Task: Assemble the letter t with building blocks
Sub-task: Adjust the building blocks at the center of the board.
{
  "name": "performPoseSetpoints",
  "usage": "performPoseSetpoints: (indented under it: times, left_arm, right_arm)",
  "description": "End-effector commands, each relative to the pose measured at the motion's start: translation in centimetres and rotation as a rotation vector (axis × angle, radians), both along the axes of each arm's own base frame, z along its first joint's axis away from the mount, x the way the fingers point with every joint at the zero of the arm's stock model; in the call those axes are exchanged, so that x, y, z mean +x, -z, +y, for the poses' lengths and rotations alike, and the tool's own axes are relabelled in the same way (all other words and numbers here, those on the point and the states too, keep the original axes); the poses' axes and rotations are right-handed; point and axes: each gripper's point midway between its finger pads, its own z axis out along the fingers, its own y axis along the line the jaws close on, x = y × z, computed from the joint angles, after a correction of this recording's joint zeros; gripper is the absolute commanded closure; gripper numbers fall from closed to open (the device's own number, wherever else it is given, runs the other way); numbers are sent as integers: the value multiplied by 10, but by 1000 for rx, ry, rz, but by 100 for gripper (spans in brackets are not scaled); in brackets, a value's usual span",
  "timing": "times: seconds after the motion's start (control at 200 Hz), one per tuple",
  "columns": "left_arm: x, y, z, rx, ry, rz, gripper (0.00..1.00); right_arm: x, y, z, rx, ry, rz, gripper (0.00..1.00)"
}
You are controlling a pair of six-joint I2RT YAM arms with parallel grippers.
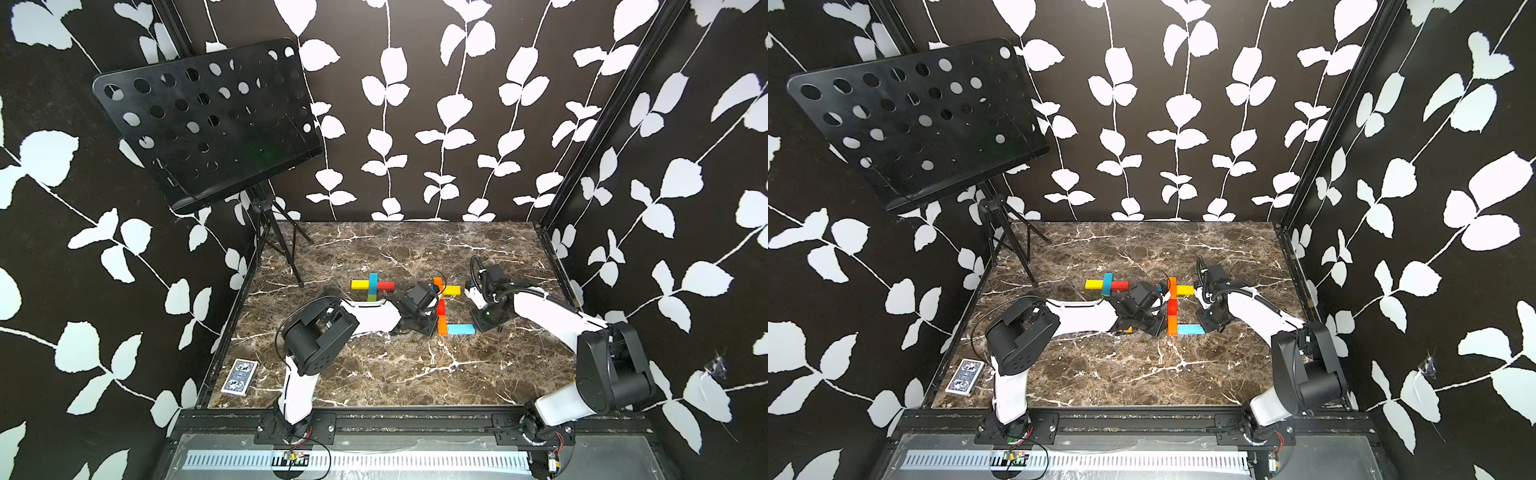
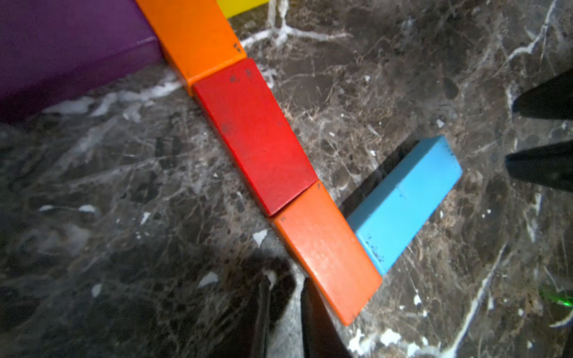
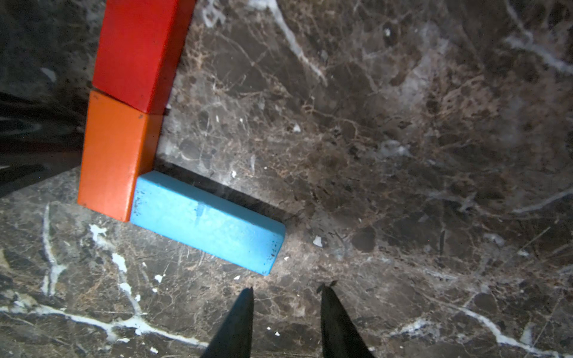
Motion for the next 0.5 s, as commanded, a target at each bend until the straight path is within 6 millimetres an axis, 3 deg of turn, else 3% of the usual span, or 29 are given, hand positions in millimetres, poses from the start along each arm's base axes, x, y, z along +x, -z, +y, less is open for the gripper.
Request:
performPoseSetpoints:
  times: [0.0, 0.085, 0.2, 0.345, 0.495]
  left_arm:
    - [-8, 30, 40, 167, -68, 43, 74]
    - [-2, 21, 48, 174, -97, -7, 71]
    - [8, -10, 47, 134, -63, -125, 58]
    - [22, -81, 31, 4, 25, -348, 51]
    - [20, -137, 38, -28, 79, -488, 40]
  right_arm:
    - [-6, 6, -1, 2, -14, 27, 64]
    - [-5, 3, -1, 4, -13, 15, 64]
    - [0, -6, 1, 29, -11, -47, 64]
    - [12, -25, 10, 91, -9, -149, 64]
    - [17, -52, 16, 149, -5, -232, 64]
